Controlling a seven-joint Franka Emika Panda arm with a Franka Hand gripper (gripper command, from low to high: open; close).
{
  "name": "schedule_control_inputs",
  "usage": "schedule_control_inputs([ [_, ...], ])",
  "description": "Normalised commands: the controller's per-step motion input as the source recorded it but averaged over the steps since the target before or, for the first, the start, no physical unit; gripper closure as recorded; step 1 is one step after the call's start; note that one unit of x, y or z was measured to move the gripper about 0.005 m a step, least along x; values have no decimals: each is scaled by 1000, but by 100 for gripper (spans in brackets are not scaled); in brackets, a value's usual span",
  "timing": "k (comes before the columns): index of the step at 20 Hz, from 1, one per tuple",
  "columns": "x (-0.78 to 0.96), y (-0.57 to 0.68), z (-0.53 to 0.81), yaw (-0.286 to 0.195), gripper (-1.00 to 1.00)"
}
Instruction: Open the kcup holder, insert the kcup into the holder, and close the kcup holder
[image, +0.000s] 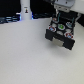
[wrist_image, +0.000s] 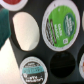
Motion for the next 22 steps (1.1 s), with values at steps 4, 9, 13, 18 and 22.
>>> schedule_control_inputs([
  [4,599,-458,306,24,-100],
  [9,680,-411,231,4,-100],
  [13,784,-282,111,1,-100],
  [18,753,-169,-20,8,-100],
  [22,548,-18,-164,38,-100],
])
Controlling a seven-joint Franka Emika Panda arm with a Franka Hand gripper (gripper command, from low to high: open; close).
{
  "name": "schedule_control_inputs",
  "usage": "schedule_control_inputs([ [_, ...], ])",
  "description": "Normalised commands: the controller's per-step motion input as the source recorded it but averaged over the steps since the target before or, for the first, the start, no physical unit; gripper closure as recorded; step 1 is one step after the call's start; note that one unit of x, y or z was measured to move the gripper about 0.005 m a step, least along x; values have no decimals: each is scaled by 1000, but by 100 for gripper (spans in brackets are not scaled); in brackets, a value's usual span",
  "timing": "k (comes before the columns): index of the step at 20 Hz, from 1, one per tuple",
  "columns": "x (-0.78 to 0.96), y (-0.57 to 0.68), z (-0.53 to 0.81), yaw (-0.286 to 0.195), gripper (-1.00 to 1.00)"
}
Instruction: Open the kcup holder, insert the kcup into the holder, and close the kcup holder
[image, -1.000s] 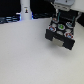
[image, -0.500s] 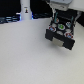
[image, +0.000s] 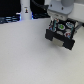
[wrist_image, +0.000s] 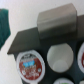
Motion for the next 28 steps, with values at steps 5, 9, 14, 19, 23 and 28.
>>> schedule_control_inputs([
  [5,135,113,-233,131,-100],
  [9,-172,203,-337,203,-100],
  [14,-369,172,-236,236,-100],
  [19,-523,170,-62,220,-100],
  [23,-405,304,-10,141,-100],
  [28,-394,386,-18,109,-100],
])
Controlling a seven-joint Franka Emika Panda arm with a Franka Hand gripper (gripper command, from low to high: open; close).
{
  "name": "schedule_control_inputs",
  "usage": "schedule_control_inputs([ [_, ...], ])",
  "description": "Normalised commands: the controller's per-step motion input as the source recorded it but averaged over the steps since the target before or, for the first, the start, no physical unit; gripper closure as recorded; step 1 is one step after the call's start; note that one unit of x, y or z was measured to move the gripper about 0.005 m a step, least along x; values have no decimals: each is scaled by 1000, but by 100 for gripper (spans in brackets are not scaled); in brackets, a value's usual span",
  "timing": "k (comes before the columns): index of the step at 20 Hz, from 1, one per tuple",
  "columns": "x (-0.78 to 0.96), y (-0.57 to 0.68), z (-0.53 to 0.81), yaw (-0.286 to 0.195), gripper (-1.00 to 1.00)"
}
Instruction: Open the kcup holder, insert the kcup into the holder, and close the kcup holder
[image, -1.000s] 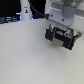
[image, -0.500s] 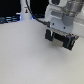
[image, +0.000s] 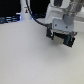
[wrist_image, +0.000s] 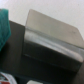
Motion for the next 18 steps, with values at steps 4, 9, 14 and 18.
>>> schedule_control_inputs([
  [4,-594,385,-88,115,-100],
  [9,-606,510,-69,76,-100],
  [14,-607,610,-8,60,-100],
  [18,-639,675,7,34,-100],
])
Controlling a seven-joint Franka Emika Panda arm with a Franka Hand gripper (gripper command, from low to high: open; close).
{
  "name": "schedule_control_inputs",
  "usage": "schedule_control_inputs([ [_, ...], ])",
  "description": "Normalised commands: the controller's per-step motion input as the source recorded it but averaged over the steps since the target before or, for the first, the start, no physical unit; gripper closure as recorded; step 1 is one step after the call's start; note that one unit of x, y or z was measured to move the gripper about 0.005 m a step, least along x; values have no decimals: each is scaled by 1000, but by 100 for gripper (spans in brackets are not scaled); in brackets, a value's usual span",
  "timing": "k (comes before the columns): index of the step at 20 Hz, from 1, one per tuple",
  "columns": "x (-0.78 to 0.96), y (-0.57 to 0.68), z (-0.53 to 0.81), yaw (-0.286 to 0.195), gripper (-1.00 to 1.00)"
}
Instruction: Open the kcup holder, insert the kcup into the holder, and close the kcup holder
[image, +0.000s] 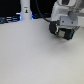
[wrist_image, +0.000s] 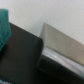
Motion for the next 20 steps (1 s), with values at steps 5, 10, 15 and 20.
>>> schedule_control_inputs([
  [5,-755,668,6,16,-100],
  [10,-925,556,-31,8,-100],
  [15,-937,585,-76,0,-100],
  [20,-452,441,336,-9,-100],
])
